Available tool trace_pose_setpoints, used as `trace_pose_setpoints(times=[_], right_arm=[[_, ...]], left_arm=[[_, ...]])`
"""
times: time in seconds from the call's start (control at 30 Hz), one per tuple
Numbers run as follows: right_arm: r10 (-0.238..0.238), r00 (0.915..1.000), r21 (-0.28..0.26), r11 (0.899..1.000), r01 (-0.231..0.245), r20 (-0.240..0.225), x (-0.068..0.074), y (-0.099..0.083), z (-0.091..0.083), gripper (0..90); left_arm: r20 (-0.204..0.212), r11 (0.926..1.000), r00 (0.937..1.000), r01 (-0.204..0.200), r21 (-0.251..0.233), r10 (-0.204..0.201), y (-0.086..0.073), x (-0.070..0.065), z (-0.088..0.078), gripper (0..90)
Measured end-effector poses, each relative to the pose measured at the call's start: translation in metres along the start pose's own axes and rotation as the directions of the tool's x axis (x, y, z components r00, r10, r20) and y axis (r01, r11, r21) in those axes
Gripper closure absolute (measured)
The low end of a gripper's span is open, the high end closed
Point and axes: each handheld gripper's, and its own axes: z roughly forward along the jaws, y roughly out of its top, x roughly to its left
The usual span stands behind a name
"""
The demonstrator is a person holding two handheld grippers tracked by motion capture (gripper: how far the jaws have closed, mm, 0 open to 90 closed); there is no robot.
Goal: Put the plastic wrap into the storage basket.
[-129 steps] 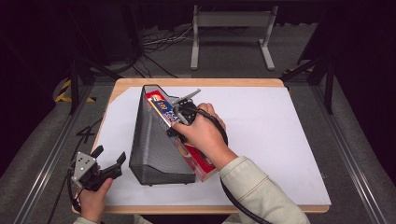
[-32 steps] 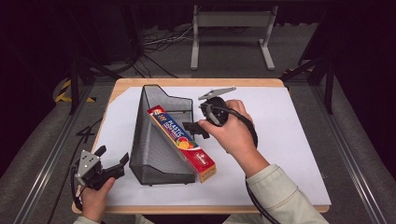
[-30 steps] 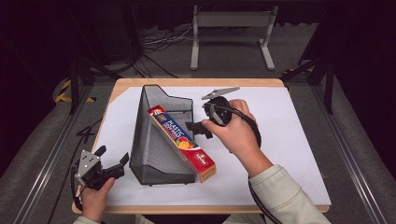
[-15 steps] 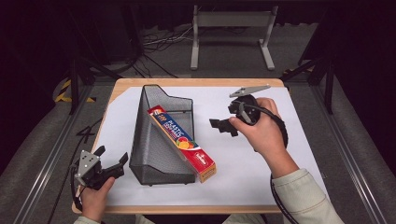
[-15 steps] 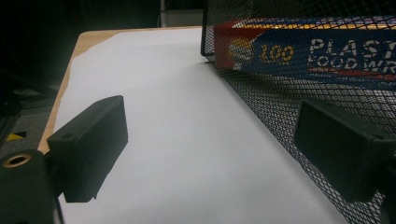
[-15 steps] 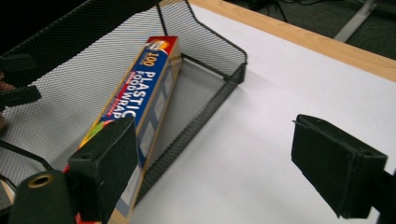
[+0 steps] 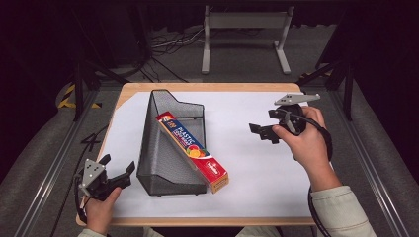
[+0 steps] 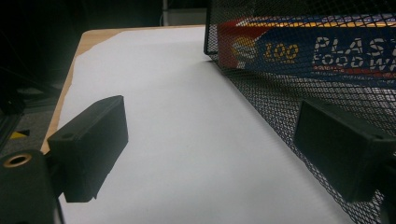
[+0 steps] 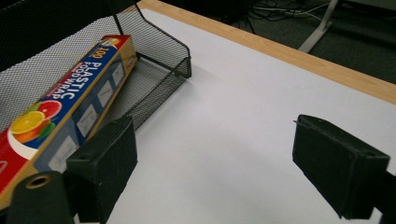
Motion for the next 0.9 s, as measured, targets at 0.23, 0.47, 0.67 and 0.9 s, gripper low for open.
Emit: trace_pose_setpoints(times=[0.23,0.47,0.67,0.9], right_arm=[[-0.008,0.9992,-0.047,0.999,0.009,0.038,-0.022,-0.028,-0.006,12.5],[0.002,0.9992,-0.053,0.999,0.000,0.040,-0.038,-0.058,-0.007,11.8],[-0.007,0.9993,-0.055,0.998,0.009,0.038,-0.049,-0.086,-0.006,11.4],[0.016,0.9992,-0.048,0.999,-0.014,0.037,-0.057,-0.115,0.003,11.3]], left_arm=[[0.002,1.0000,1.0000,-0.002,-0.001,0.002,0.000,-0.001,0.000,11.0],[0.004,0.9999,0.9999,-0.011,0.004,0.011,-0.001,-0.002,0.001,10.9],[0.002,0.9997,0.9997,-0.023,0.011,0.023,-0.002,-0.003,0.002,10.8],[0.004,0.9996,0.9996,-0.028,0.009,0.028,-0.002,-0.003,0.001,10.8]])
